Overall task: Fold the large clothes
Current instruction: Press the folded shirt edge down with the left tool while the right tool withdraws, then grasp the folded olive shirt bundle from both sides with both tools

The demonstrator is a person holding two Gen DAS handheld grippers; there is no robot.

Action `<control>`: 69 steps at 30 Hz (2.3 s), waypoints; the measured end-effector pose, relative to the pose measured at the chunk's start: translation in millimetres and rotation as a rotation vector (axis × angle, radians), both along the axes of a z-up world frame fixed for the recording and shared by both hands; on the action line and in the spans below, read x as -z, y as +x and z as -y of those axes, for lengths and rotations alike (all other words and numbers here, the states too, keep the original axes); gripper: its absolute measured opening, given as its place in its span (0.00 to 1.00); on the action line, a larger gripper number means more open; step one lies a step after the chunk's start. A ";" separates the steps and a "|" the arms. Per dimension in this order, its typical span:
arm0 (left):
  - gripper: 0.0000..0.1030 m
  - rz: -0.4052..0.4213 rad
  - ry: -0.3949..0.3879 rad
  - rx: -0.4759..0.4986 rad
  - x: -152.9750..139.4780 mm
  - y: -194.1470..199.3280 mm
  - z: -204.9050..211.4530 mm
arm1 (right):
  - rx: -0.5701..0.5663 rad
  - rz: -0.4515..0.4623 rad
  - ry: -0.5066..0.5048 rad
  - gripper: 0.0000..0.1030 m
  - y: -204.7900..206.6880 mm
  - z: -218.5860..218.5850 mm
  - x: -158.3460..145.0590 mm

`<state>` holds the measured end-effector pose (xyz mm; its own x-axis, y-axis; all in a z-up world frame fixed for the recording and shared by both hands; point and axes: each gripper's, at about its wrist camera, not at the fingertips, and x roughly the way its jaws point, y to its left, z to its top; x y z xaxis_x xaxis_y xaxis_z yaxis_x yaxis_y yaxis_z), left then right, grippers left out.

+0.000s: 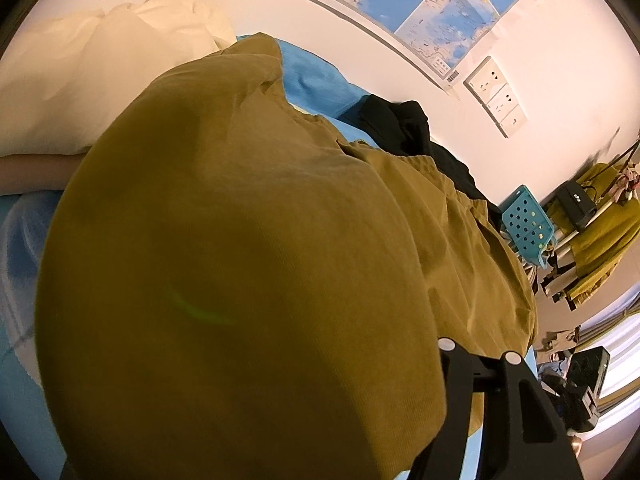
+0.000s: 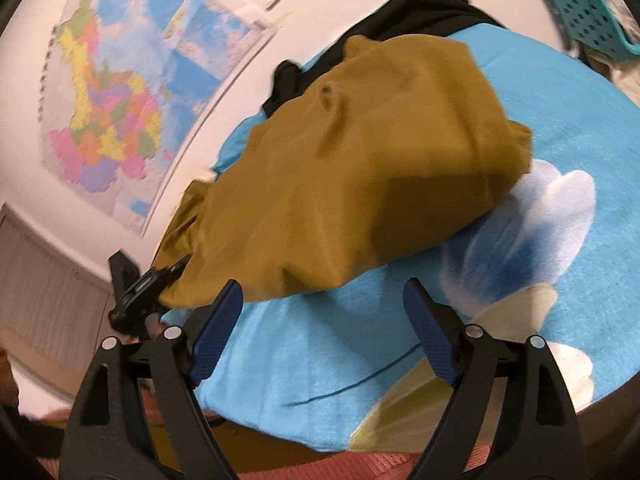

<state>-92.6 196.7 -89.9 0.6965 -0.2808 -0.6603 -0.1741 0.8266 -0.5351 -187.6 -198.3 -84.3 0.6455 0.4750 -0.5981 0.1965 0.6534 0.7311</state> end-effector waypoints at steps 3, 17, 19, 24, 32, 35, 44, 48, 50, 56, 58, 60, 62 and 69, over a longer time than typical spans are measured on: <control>0.59 0.003 -0.006 0.005 1.0 -0.5 -1.0 | 0.043 -0.019 -0.020 0.79 2.4 3.2 0.6; 0.59 0.011 -0.027 0.021 5.0 -1.7 -3.3 | 0.213 -0.019 -0.058 0.84 15.9 8.3 3.2; 0.60 0.012 -0.028 0.022 5.6 -1.2 -3.2 | 0.216 -0.017 -0.075 0.87 22.6 6.6 2.7; 0.63 0.019 -0.037 0.032 7.3 -1.5 -4.1 | 0.221 -0.005 -0.102 0.96 44.3 1.4 1.4; 0.66 0.028 -0.040 0.041 7.9 -1.3 -4.2 | 0.223 0.154 -0.076 0.91 50.9 -0.7 -13.7; 0.71 0.031 -0.031 0.050 7.2 -0.4 -1.6 | 0.192 0.023 -0.118 0.90 64.4 -2.1 -0.3; 0.88 0.020 0.029 0.041 2.8 16.0 7.0 | 0.207 0.171 -0.089 0.88 67.2 -5.5 -8.8; 0.88 0.008 0.062 0.030 2.6 21.2 10.0 | 0.155 0.053 -0.122 0.85 77.6 -9.5 3.7; 0.88 0.007 0.068 0.028 2.6 20.9 10.4 | 0.159 0.042 -0.096 0.84 72.6 -9.7 3.5; 0.87 0.002 0.064 0.022 3.2 21.8 7.6 | 0.121 0.037 -0.043 0.82 65.0 -8.7 6.5; 0.87 -0.003 0.071 0.016 3.1 23.4 8.6 | 0.127 0.041 -0.055 0.82 76.2 -9.0 7.0; 0.81 -0.017 0.074 -0.002 2.9 24.5 8.1 | 0.133 0.053 -0.075 0.75 85.7 -12.0 8.0; 0.65 -0.043 0.090 -0.052 1.2 22.1 5.5 | 0.144 0.060 -0.065 0.57 88.9 -10.8 8.6; 0.73 -0.059 0.095 -0.051 1.4 25.5 6.6 | 0.086 0.070 0.011 0.55 95.8 -6.4 17.9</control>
